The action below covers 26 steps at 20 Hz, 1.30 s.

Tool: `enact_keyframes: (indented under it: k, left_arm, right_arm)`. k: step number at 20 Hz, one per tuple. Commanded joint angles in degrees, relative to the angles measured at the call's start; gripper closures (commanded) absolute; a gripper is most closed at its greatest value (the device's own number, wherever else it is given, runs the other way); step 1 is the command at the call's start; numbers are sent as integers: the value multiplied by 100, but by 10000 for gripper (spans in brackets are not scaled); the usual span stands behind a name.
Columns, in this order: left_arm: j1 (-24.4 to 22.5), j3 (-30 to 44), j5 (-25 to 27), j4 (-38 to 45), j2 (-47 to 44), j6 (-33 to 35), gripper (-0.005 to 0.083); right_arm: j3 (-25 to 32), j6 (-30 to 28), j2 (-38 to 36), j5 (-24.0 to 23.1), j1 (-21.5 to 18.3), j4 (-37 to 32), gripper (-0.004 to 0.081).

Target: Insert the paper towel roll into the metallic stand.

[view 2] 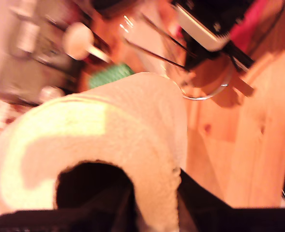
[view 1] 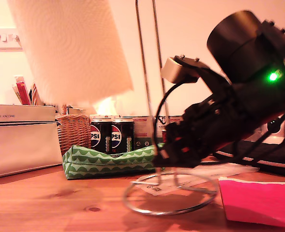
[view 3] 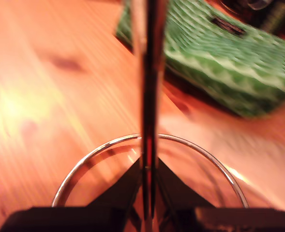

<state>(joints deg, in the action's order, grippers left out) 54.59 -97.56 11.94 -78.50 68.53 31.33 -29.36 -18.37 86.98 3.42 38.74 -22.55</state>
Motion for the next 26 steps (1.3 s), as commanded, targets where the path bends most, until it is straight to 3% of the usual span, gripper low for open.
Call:
enact_keyframes:
  k: [1,7,14,19,24,26]
  left_arm:
    - [-11,-203,13,70,-122,26,794]
    - [-118,-396,-157,70,-435,0,794]
    - [-966,-393,-1447,70,-822,31,794]
    - [-1471,-393,-2079,181,-730,407,794]
    - [-2621,-393,-3410,553,-518,745,794]
    - [-3117,-393,-4201,636,-319,911,794]
  right_arm:
    - [-317,-160,-186,-168,24,319,783]
    - [-765,-424,-369,-557,24,1364,783]
    - [-951,-610,-369,-706,15,2170,783]
    - [-951,-608,-382,-706,15,2496,783]
    - [-951,-610,-599,-699,24,2562,783]
    - [-951,-640,-671,-702,24,2656,783]
